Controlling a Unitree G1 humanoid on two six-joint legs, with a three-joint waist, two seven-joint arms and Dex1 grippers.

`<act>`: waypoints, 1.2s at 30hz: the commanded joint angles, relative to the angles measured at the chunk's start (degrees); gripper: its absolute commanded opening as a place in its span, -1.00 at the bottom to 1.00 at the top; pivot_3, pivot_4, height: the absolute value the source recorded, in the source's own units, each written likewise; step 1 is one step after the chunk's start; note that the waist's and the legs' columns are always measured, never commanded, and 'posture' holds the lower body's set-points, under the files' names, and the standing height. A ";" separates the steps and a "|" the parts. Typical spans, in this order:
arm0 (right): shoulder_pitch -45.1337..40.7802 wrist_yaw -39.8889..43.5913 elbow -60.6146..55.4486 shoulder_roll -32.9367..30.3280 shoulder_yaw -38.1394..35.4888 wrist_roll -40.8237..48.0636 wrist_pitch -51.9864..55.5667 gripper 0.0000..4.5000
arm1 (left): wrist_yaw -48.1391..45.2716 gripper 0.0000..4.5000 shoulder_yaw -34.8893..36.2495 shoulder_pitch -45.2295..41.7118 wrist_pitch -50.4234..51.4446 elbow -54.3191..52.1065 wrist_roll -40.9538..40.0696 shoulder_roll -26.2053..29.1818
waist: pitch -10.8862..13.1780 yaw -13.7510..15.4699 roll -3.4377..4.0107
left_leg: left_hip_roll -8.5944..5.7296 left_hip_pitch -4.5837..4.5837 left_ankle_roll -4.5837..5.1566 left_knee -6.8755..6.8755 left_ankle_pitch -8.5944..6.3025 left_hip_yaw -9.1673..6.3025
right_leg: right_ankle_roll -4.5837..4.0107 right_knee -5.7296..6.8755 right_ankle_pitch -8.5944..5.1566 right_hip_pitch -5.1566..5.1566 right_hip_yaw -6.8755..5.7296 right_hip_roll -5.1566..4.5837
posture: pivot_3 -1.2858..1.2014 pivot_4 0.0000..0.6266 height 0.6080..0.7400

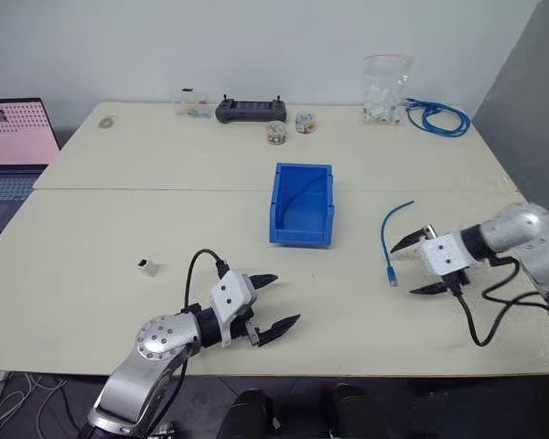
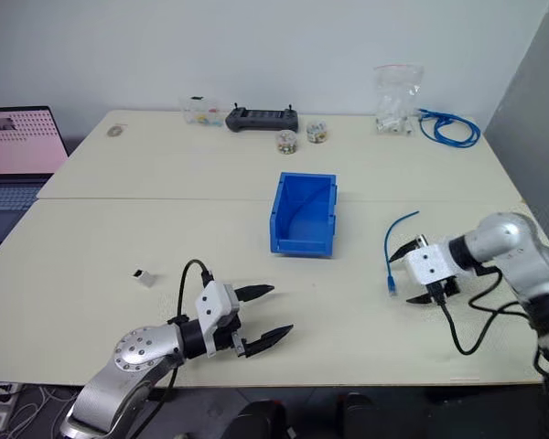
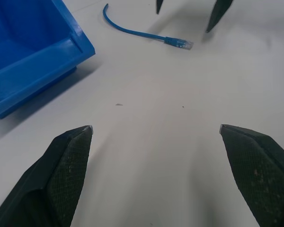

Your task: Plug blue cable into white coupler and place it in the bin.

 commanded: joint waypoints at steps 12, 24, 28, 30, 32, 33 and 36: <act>-13.68 -2.21 17.30 6.50 10.26 -17.53 -16.02 0.51 | 0.35 1.00 -1.59 -3.03 -0.76 -0.90 1.51 -0.55 | 0.00 0.67 -0.01 | 0.01 0.05 -0.01 0.02 0.01 0.04 | -0.17 -0.01 0.13 0.02 0.05 -0.01 | 0.03 -0.52 1.00; -12.44 -1.33 14.16 8.88 10.66 -17.85 -15.27 -0.77 | 0.84 1.00 -1.75 -3.43 -0.29 -1.23 2.27 -0.84 | 0.00 -1.04 -0.08 | 0.48 0.58 -0.01 -0.07 0.00 0.33 | -0.46 0.05 0.32 0.27 0.26 0.38 | 0.03 -0.52 1.00; -12.15 3.57 11.75 7.92 9.64 -13.00 -14.22 -1.00 | 0.90 1.00 -1.63 -3.34 -0.26 -1.32 2.37 -0.76 | 0.02 -0.98 -0.07 | 0.54 0.73 -0.01 -0.10 0.00 0.36 | -0.49 0.06 0.31 0.34 0.35 0.48 | 0.03 -0.52 1.00; -12.25 4.96 10.93 7.41 9.37 -11.80 -13.48 -1.00 | 0.99 1.00 -1.57 -3.35 -0.21 -1.28 2.40 -0.74 | 0.06 -0.78 -0.06 | 0.53 0.69 -0.01 -0.11 -0.01 0.35 | -0.50 0.06 0.31 0.32 0.35 0.48 | 0.03 -0.52 1.00; -12.48 5.44 10.39 7.13 9.26 -10.98 -13.07 -0.80 | 1.15 1.00 -1.63 -3.30 -0.13 -1.48 2.49 -0.73 | 0.08 -0.59 -0.06 | 0.52 0.63 -0.02 -0.11 -0.01 0.34 | -0.50 0.05 0.31 0.28 0.36 0.47 | 0.03 -0.52 1.00; -12.69 5.42 10.09 7.12 9.11 -10.43 -12.94 -0.67 | 1.24 1.00 -1.65 -3.30 -0.02 -1.64 2.51 -0.76 | 0.08 -0.53 -0.06 | 0.51 0.61 -0.02 -0.10 -0.01 0.33 | -0.51 0.04 0.31 0.28 0.36 0.47 | 0.03 -0.52 1.00; -13.51 5.42 9.73 6.95 9.03 -9.61 -12.81 -0.36 | 1.42 1.00 -1.67 -3.35 0.21 -1.91 2.51 -0.71 | 0.09 -0.48 -0.05 | 0.51 0.59 -0.03 -0.10 -0.02 0.32 | -0.51 0.02 0.31 0.28 0.36 0.46 | 0.03 -0.52 1.00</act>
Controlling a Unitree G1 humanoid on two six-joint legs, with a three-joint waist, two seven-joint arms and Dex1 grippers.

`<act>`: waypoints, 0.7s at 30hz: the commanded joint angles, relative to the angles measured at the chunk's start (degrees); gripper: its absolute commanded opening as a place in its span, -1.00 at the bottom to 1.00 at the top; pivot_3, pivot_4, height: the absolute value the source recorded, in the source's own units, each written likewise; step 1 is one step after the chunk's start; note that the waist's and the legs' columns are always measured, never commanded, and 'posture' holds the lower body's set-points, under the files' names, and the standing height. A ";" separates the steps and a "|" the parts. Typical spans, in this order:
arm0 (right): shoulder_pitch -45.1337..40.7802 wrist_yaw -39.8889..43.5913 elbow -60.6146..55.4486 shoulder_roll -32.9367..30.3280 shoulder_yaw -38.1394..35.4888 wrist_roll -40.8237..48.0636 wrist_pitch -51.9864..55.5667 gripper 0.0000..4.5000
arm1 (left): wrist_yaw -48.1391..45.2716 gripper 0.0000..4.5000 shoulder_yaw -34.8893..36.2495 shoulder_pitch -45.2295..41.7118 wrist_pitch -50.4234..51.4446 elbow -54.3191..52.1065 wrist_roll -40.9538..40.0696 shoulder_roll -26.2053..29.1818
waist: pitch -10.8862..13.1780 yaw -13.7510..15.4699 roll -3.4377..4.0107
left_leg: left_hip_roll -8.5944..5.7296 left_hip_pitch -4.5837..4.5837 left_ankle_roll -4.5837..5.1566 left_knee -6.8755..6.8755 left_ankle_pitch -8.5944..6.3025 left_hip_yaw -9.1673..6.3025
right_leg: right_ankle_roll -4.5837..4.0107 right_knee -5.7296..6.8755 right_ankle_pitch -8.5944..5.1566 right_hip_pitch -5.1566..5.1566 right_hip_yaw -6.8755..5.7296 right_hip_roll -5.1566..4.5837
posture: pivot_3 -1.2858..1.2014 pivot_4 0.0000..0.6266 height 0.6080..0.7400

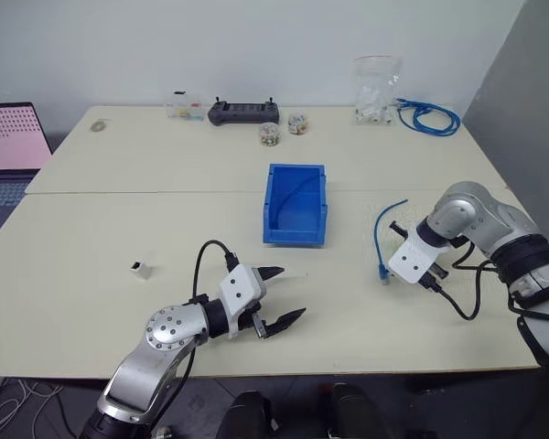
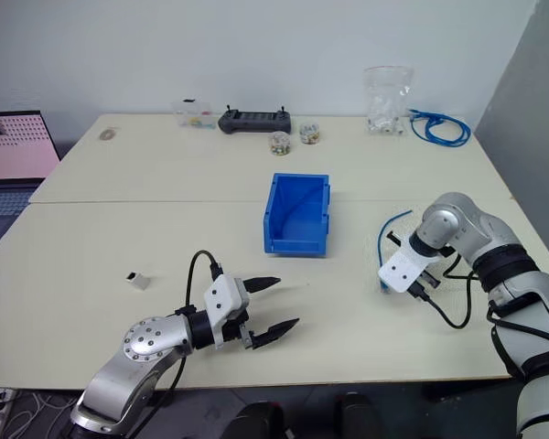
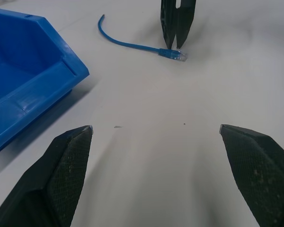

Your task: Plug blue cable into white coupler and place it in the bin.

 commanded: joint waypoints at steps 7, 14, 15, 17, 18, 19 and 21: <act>-3.51 -1.75 0.45 0.44 -0.36 -1.30 -3.04 0.42 | 0.19 1.00 -0.21 -0.89 -0.39 -1.88 0.33 0.02 | 0.02 -0.05 0.01 | 0.00 0.00 0.00 -0.01 0.00 0.00 | 0.00 0.01 0.00 -0.02 -0.01 0.00 | 0.03 -0.52 1.00; -5.09 -6.22 4.70 2.96 1.74 -6.96 -4.76 0.72 | 0.25 1.00 -0.29 -0.39 -0.90 -1.84 0.75 0.03 | 0.02 -0.07 0.01 | 0.00 -0.01 0.00 -0.01 0.00 0.01 | 0.00 0.00 0.00 -0.02 0.00 0.00 | 0.03 -0.52 1.00; -5.53 -6.58 5.45 3.40 2.13 -7.80 -4.97 0.72 | 0.23 1.00 -0.28 -0.34 -1.09 -1.69 0.90 0.06 | 0.02 -0.11 0.01 | 0.00 0.00 0.00 -0.01 0.00 0.02 | 0.00 0.00 0.00 -0.02 0.01 0.00 | 0.03 -0.52 1.00; -6.32 -6.79 6.61 4.07 2.74 -8.98 -5.27 0.72 | 0.24 1.00 -0.26 -0.35 -1.29 -1.51 1.06 0.06 | 0.02 -0.16 0.01 | 0.00 0.01 0.00 -0.01 0.00 0.02 | -0.01 0.02 0.00 -0.02 0.00 0.00 | 0.03 -0.52 1.00; -6.80 -6.85 7.28 4.45 3.15 -9.73 -5.37 0.72 | 0.25 1.00 -0.24 -0.38 -1.42 -1.37 1.15 0.03 | 0.02 -0.20 0.01 | 0.00 0.01 0.00 -0.01 0.00 0.01 | -0.01 0.02 0.00 -0.03 -0.01 0.00 | 0.03 -0.52 1.00; -7.26 -6.83 7.97 4.83 3.60 -10.37 -5.59 0.72 | 0.26 1.00 -0.21 -0.41 -1.53 -1.27 1.23 0.01 | 0.02 -0.22 0.01 | 0.00 0.01 0.00 -0.01 0.00 0.02 | -0.01 0.02 0.00 -0.03 0.00 0.01 | 0.03 -0.52 1.00; -7.95 -6.71 9.10 5.69 4.30 -10.95 -6.19 0.72 | 0.30 1.00 -0.16 -0.44 -1.69 -1.16 1.35 -0.04 | 0.02 -0.22 0.01 | 0.01 0.01 0.00 -0.01 0.00 0.02 | -0.01 0.02 0.00 -0.03 0.00 0.01 | 0.03 -0.52 1.00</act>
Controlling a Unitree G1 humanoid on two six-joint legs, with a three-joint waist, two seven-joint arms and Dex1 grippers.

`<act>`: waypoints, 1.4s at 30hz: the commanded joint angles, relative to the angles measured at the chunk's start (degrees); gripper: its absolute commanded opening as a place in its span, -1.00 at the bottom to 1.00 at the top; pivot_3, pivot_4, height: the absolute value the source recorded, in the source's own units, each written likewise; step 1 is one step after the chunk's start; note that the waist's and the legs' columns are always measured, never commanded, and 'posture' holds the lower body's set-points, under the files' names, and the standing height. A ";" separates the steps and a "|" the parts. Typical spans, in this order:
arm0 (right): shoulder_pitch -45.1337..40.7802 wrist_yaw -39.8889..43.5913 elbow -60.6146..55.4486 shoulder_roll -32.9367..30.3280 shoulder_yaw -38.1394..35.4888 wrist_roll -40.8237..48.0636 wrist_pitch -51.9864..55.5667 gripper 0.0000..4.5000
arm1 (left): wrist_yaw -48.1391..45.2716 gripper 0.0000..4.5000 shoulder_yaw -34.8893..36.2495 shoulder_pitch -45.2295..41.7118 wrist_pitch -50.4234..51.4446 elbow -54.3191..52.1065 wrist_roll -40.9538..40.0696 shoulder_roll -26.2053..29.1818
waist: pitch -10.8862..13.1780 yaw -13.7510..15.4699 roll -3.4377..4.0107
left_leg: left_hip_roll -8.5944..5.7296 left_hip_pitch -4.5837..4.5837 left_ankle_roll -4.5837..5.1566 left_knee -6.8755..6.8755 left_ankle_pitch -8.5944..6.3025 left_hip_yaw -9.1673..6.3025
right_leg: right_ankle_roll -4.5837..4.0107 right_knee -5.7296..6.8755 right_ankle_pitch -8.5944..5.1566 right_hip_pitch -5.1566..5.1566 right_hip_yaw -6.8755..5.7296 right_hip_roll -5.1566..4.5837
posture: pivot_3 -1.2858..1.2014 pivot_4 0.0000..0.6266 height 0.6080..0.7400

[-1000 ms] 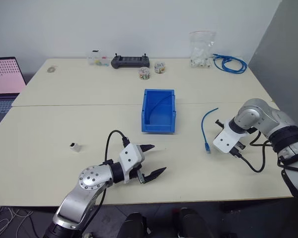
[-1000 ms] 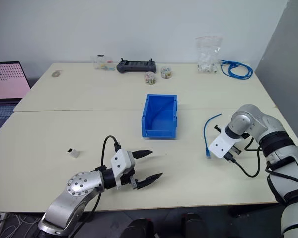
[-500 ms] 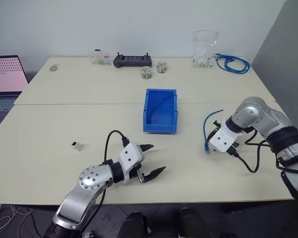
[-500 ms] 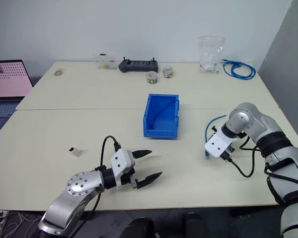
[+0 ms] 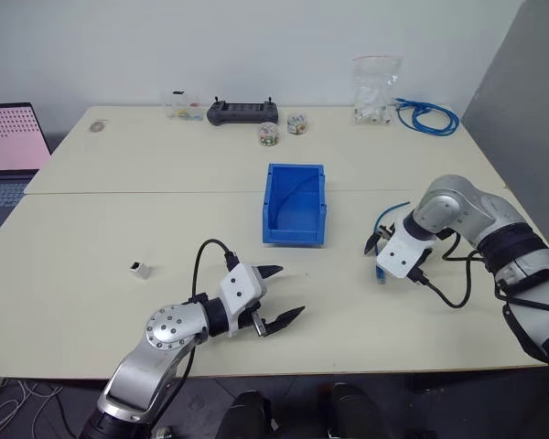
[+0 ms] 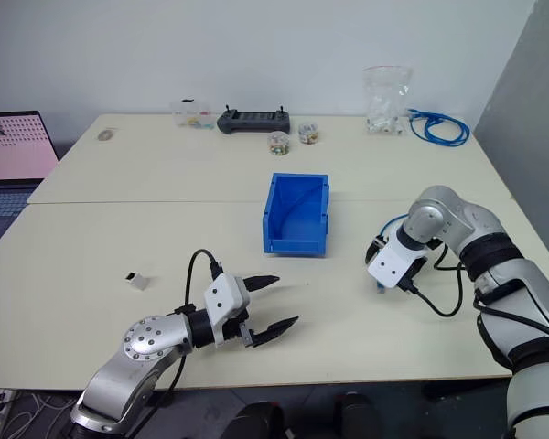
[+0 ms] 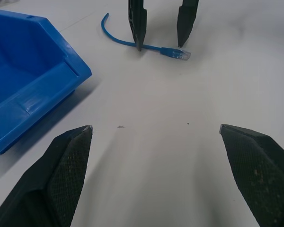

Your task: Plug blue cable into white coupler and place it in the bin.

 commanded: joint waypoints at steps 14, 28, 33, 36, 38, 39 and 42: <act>-1.62 3.83 4.94 5.83 1.77 -1.14 1.10 -0.67 | 0.79 1.00 -0.72 0.14 -2.31 -1.03 2.05 -0.72 | -0.11 -0.77 -0.17 | 0.18 0.20 0.00 -0.01 0.00 0.07 | -0.10 0.03 0.07 0.07 0.10 0.18 | 0.03 -0.52 1.00; 10.65 12.51 -28.25 2.39 0.21 28.06 49.95 -0.99 | -2.90 1.00 10.56 7.36 -3.64 1.79 0.70 9.48 | -0.01 -0.19 -0.01 | 0.38 0.08 0.00 -0.19 -0.01 -0.08 | -0.37 0.08 -0.07 -0.11 -0.13 0.28 | 0.03 -0.52 1.00; 14.83 5.85 -38.69 6.76 -2.79 30.37 67.05 -0.99 | -4.89 1.00 11.89 9.71 -3.58 1.74 -0.74 11.14 | 0.05 0.27 0.08 | 0.36 -0.14 -0.03 -0.17 -0.03 -0.12 | -0.37 0.02 -0.08 -0.25 -0.21 0.25 | 0.03 -0.52 1.00; 16.72 1.90 -41.97 9.91 -4.28 30.99 73.64 -0.99 | -5.69 1.00 11.96 10.77 -3.78 1.89 -0.66 11.37 | 0.05 0.32 0.08 | 0.36 -0.25 -0.11 -0.13 -0.07 -0.18 | -0.35 -0.03 -0.07 -0.27 -0.27 0.24 | 0.03 -0.52 1.00; 17.17 -0.71 -42.52 11.76 -5.05 30.99 76.59 -0.99 | -6.19 1.00 11.97 11.29 -3.91 1.96 -0.74 11.55 | 0.05 0.33 0.08 | 0.36 -0.35 -0.12 -0.09 -0.07 -0.24 | -0.35 -0.03 -0.07 -0.33 -0.33 0.24 | 0.03 -0.52 1.00; 17.15 -1.77 -42.39 12.53 -5.16 30.83 77.43 -0.99 | -6.34 1.00 11.93 11.40 -4.04 2.07 -0.73 11.55 | 0.05 0.32 0.08 | 0.36 -0.39 -0.13 -0.08 -0.07 -0.23 | -0.35 -0.02 -0.07 -0.37 -0.33 0.24 | 0.03 -0.52 1.00; 16.90 -4.77 -41.52 14.61 -5.64 30.59 79.14 -0.99 | -6.76 1.00 11.79 11.32 -4.61 2.69 -0.48 11.47 | 0.05 0.31 0.09 | 0.35 -0.50 -0.13 -0.02 -0.07 -0.24 | -0.31 0.00 -0.05 -0.48 -0.35 0.24 | 0.03 -0.52 1.00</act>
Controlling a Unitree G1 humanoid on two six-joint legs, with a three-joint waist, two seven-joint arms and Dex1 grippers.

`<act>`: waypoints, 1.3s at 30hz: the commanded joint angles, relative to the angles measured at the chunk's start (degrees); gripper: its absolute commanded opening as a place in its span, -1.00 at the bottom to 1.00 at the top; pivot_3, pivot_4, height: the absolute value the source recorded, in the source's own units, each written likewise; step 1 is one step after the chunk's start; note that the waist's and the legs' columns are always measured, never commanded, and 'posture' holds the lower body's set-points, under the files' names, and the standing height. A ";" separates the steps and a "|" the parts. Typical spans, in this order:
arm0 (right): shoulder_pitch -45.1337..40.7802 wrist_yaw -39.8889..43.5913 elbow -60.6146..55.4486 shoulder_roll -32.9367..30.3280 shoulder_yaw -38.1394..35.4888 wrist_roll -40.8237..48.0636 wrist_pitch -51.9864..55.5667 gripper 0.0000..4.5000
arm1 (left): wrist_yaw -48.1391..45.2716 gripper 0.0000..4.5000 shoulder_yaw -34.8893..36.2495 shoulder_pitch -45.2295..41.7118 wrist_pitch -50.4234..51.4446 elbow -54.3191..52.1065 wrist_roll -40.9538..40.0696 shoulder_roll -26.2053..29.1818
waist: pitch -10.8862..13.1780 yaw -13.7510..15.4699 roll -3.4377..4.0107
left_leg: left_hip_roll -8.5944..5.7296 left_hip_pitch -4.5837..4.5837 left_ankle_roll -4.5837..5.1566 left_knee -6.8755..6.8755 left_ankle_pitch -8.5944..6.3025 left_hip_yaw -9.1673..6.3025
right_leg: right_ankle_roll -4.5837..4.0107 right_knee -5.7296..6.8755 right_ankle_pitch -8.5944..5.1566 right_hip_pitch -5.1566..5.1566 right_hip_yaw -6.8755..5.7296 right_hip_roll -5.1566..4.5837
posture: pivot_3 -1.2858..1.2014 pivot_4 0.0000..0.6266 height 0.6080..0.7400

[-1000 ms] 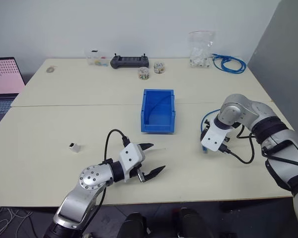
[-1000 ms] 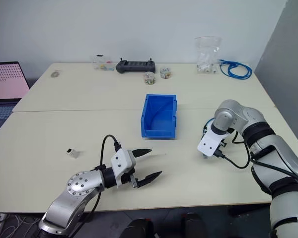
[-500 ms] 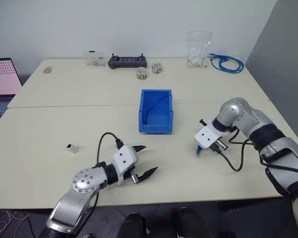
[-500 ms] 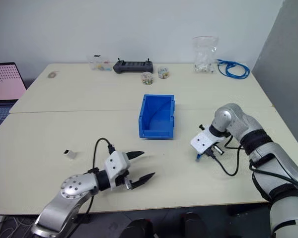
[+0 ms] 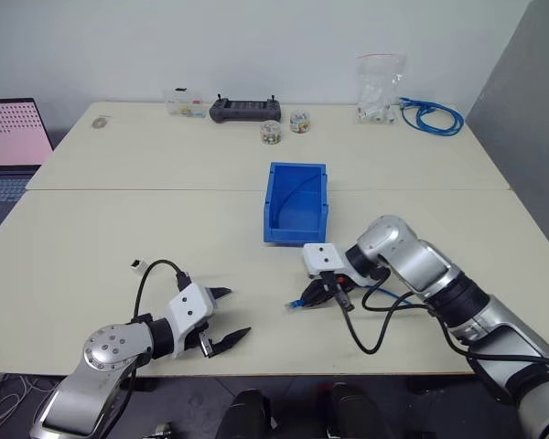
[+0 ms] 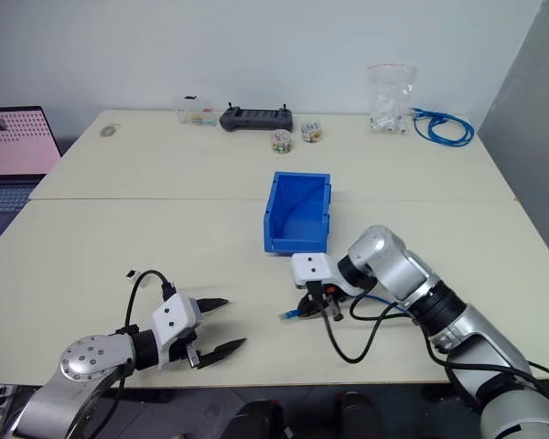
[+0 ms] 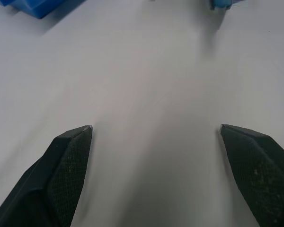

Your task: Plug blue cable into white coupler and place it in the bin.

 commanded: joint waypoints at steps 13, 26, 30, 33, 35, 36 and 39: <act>-0.88 -11.76 -0.50 7.72 -7.10 3.13 6.43 0.06 | -1.51 1.00 2.18 -2.78 -3.38 4.69 -1.06 0.48 | 0.00 -0.14 0.00 | -0.04 -0.40 -0.01 0.04 0.01 0.05 | 0.04 0.12 0.04 -0.48 0.05 0.00 | 0.03 -0.52 1.00; 15.55 -16.86 -23.72 -1.68 -20.79 14.23 15.61 0.98 | -3.27 1.00 0.56 -9.44 -5.87 10.20 -1.63 -1.90 | -0.03 0.06 -0.05 | -0.14 -0.61 -0.01 0.08 0.01 0.05 | 0.16 0.14 0.11 -0.63 0.09 -0.06 | 0.03 -0.52 1.00; 25.71 -18.58 -33.67 -5.65 -25.31 17.83 16.78 0.98 | -4.73 1.00 -2.17 -11.95 -6.53 11.59 -0.44 -2.16 | -0.03 0.12 -0.05 | -0.14 -0.61 -0.01 0.09 0.01 0.03 | 0.17 0.17 0.10 -0.62 0.07 -0.05 | 0.03 -0.52 1.00; 33.13 -18.31 -40.60 -9.62 -26.68 20.43 16.98 0.98 | -5.28 1.00 -4.27 -14.40 -7.29 13.89 0.80 -2.67 | -0.03 0.22 -0.05 | -0.16 -0.61 0.00 0.10 0.01 0.05 | 0.27 0.15 0.06 -0.61 0.09 -0.05 | 0.03 -0.52 1.00; 35.73 -20.11 -42.76 -10.79 -26.74 20.31 16.76 0.98 | -5.69 1.00 -5.52 -16.03 -8.46 15.95 2.02 -2.84 | -0.03 0.13 -0.05 | -0.17 -0.61 0.00 0.11 0.02 0.04 | 0.46 0.15 -0.03 -0.60 0.07 -0.05 | 0.03 -0.52 1.00; 36.44 -21.25 -43.46 -11.01 -26.80 20.40 17.09 0.98 | -5.91 1.00 -6.06 -16.79 -9.53 17.24 2.79 -2.86 | -0.03 -0.05 -0.06 | -0.16 -0.60 0.00 0.12 0.02 0.06 | 0.47 0.16 -0.04 -0.60 0.08 -0.04 | 0.03 -0.52 1.00; 37.12 -23.54 -44.34 -11.40 -26.83 20.29 17.07 0.98 | -6.32 1.00 -7.61 -18.91 -12.11 20.84 4.66 -3.11 | -0.04 -0.22 -0.06 | -0.14 -0.52 0.01 0.12 0.02 0.10 | 0.52 0.20 -0.02 -0.58 0.09 -0.02 | 0.03 -0.52 1.00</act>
